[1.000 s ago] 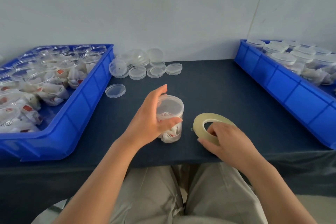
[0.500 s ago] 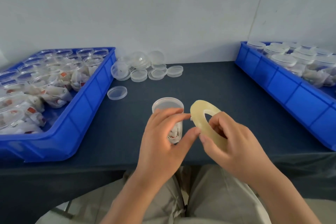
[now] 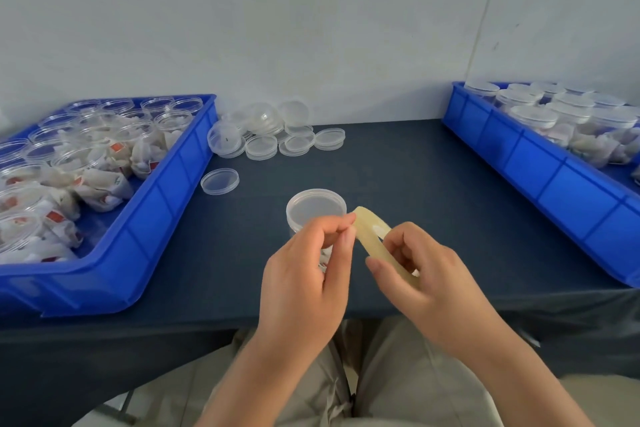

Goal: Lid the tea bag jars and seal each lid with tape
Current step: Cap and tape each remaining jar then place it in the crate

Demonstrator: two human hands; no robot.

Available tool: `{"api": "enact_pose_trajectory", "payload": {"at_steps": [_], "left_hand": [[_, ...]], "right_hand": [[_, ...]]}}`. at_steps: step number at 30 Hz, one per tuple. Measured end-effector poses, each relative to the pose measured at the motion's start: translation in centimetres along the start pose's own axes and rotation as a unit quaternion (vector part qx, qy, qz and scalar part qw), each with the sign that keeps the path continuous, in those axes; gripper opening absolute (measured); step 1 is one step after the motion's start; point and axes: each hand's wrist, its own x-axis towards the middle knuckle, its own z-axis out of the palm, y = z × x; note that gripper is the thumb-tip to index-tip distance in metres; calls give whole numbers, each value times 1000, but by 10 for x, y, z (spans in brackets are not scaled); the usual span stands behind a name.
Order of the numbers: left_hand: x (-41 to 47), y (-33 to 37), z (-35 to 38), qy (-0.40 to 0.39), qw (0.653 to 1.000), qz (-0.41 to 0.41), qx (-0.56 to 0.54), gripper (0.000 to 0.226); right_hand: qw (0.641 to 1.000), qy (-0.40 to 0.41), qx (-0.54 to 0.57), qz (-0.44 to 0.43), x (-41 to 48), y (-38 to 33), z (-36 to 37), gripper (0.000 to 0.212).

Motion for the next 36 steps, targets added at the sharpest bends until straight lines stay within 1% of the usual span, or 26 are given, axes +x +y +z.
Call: {"api": "enact_pose_trajectory", "payload": {"at_steps": [2, 5, 7, 9, 12, 15, 17, 22, 24, 25, 27, 29, 31, 32, 33, 36], "left_hand": [[-1, 2, 0, -19, 999, 17, 28, 10], [-3, 0, 0, -38, 998, 32, 41, 6], [-5, -1, 1, -33, 998, 40, 31, 8], [-6, -1, 4, -12, 998, 61, 26, 8], [-9, -3, 8, 15, 998, 64, -1, 8], [-10, -5, 10, 22, 997, 71, -28, 9], [-11, -5, 11, 26, 996, 73, -37, 10], [-9, -9, 13, 43, 997, 26, -52, 11], [-9, -18, 15, 52, 998, 26, -39, 6], [-10, -24, 16, 66, 997, 21, -26, 7], [-14, -41, 20, 104, 995, -11, 4, 31], [-16, -58, 22, 109, 991, -70, 22, 64], [-11, -64, 25, 56, 987, -150, -9, 97], [-6, -64, 28, 27, 982, -181, -45, 107], [-1, -65, 30, 6, 977, -198, -79, 108], [12, -72, 27, -11, 973, -203, -107, 81]], "right_hand": [[998, -10, 53, 26, 1, 1, 2, 32], [992, -48, 105, 42, 2, -1, -2, 32], [990, -93, 101, 40, 4, -2, -6, 32], [987, -134, 82, 34, 4, -2, -9, 30], [983, -168, 66, 22, 3, -2, -11, 30], [985, -161, 47, 38, 5, -1, -9, 25], [988, -149, 32, 39, 5, 0, -7, 29], [995, -88, 42, 26, 8, 7, -6, 35], [996, -70, 46, 26, 7, 10, -4, 31], [996, -62, 49, 27, 7, 12, -3, 26], [997, -49, 57, 33, 8, 12, -1, 23], [998, -38, 41, 32, 9, 12, -1, 23], [999, -24, 5, 21, 10, 10, -1, 24], [1000, -18, -7, 19, 10, 11, -1, 24], [1000, -14, -16, 21, 10, 11, -1, 24], [999, -7, -25, 33, 11, 14, 0, 25]]}}
